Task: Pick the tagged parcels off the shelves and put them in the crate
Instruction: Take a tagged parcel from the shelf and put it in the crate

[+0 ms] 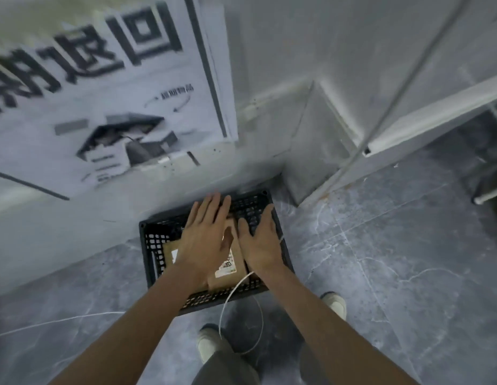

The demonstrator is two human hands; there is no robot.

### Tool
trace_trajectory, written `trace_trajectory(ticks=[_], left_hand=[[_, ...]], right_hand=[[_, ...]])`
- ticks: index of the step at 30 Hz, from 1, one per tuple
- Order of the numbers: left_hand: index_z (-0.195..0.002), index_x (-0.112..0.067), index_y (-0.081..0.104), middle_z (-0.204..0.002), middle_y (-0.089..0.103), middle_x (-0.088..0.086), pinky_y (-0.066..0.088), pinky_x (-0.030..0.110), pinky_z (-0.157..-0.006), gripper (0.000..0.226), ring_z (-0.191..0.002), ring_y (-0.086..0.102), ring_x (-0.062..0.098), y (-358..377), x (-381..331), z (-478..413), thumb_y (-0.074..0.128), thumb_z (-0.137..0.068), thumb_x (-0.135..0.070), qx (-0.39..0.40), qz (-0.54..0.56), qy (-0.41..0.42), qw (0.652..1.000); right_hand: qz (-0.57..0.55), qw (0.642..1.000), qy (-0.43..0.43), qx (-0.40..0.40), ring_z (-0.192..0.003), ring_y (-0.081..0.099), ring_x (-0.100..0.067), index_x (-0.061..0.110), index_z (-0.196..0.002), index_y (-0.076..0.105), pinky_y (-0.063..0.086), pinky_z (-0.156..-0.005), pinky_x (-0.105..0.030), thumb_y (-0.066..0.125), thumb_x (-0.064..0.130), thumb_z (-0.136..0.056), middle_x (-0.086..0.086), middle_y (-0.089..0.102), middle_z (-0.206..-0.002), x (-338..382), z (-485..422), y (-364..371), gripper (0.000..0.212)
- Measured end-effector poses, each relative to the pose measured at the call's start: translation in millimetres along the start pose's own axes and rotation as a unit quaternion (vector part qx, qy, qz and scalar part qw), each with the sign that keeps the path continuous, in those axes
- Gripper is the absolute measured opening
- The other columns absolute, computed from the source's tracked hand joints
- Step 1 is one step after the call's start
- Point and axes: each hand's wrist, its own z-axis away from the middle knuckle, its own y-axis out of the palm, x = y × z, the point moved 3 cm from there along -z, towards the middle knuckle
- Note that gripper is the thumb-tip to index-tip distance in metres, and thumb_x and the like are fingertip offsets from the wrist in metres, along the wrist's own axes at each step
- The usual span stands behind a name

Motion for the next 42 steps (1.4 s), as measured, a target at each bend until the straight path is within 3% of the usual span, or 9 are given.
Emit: trace_trajectory(ticks=[5,8,10,13,15,21,33,38,42], left_hand=[[-0.157,-0.012,0.022,-0.164,0.022,0.013,0.02,0.051,-0.122,0.064,-0.153,0.016,0.027,-111,-20,14,0.03,-0.099,-0.037,-0.072,0.013,-0.029,0.997],[-0.158,-0.015,0.022,-0.165,0.018,0.008,0.018,0.053,-0.122,0.064,-0.154,0.012,0.023,-181,-29,29,0.035,-0.099,-0.037,-0.122,0.002,-0.055,0.991],[-0.158,-0.017,0.022,-0.165,0.019,0.007,0.016,0.054,-0.122,0.065,-0.154,0.012,0.022,-226,-31,44,0.041,-0.098,-0.036,-0.159,0.005,-0.077,0.984],[-0.158,-0.018,0.021,-0.165,0.02,0.008,0.017,0.056,-0.121,0.066,-0.154,0.012,0.022,-291,-32,75,0.04,-0.099,-0.039,-0.206,-0.005,-0.099,0.974],[-0.159,-0.02,0.017,-0.166,0.016,0.006,0.016,0.055,-0.122,0.067,-0.154,0.01,0.021,-336,-29,96,0.036,-0.1,-0.044,-0.224,-0.021,-0.117,0.967],[-0.16,-0.022,0.013,-0.167,0.01,0.006,0.014,0.055,-0.122,0.073,-0.154,0.008,0.023,-448,-22,152,0.039,-0.097,-0.049,-0.286,-0.071,-0.198,0.935],[-0.16,-0.027,0.011,-0.167,0.008,0.006,0.008,0.059,-0.121,0.079,-0.155,0.005,0.024,-597,-68,288,0.038,-0.093,-0.059,-0.418,-0.164,-0.403,0.797],[-0.16,-0.029,0.007,-0.168,0.004,0.004,0.008,0.057,-0.122,0.079,-0.155,0.001,0.023,-624,-115,388,0.034,-0.094,-0.061,-0.432,-0.199,-0.481,0.736],[-0.159,-0.025,0.018,-0.166,0.015,0.008,0.011,0.058,-0.121,0.077,-0.154,0.012,0.025,-632,-149,478,0.038,-0.092,-0.059,-0.447,-0.232,-0.539,0.675]], right_hand=[[0.066,0.99,-0.117,-0.043,-0.151,0.017,-0.021,0.02,-0.158,-0.011,0.024,-0.117,-0.031,0.042,0.047,-0.102,-0.002,-0.002,-0.167,99,56,-36,0.082],[0.137,0.972,-0.175,-0.074,-0.15,0.022,-0.024,0.024,-0.158,-0.011,0.032,-0.117,-0.042,0.035,0.056,-0.1,-0.001,-0.003,-0.167,149,95,-54,0.081],[0.19,0.954,-0.215,-0.082,-0.152,0.012,-0.023,0.024,-0.157,-0.014,0.023,-0.121,-0.043,0.031,0.058,-0.099,-0.002,-0.005,-0.167,177,123,-64,0.08],[0.291,0.901,-0.303,-0.112,-0.153,-0.008,-0.022,0.024,-0.152,-0.028,0.004,-0.125,-0.043,0.021,0.06,-0.1,-0.004,-0.019,-0.165,217,169,-79,0.08],[0.328,0.861,-0.361,-0.143,-0.152,-0.016,-0.024,0.023,-0.15,-0.032,0.0,-0.125,-0.046,0.015,0.063,-0.099,-0.006,-0.025,-0.163,245,201,-93,0.08],[0.357,0.773,-0.484,-0.2,-0.153,0.003,-0.031,0.016,-0.159,-0.001,0.016,-0.121,-0.055,0.023,0.065,-0.099,-0.015,0.0,-0.166,329,280,-126,0.081],[0.36,0.596,-0.699,-0.162,-0.154,0.002,-0.031,0.016,-0.159,0.005,0.012,-0.12,-0.059,0.028,0.066,-0.097,-0.016,0.002,-0.166,467,409,-149,0.084],[0.321,0.547,-0.767,-0.1,-0.154,0.005,-0.03,0.015,-0.159,0.008,0.013,-0.12,-0.059,0.028,0.065,-0.096,-0.016,0.005,-0.166,476,487,-130,0.083],[0.289,0.503,-0.814,-0.043,-0.154,0.005,-0.029,0.015,-0.159,0.008,0.013,-0.119,-0.059,0.025,0.066,-0.096,-0.016,0.006,-0.166,461,564,-97,0.083]])
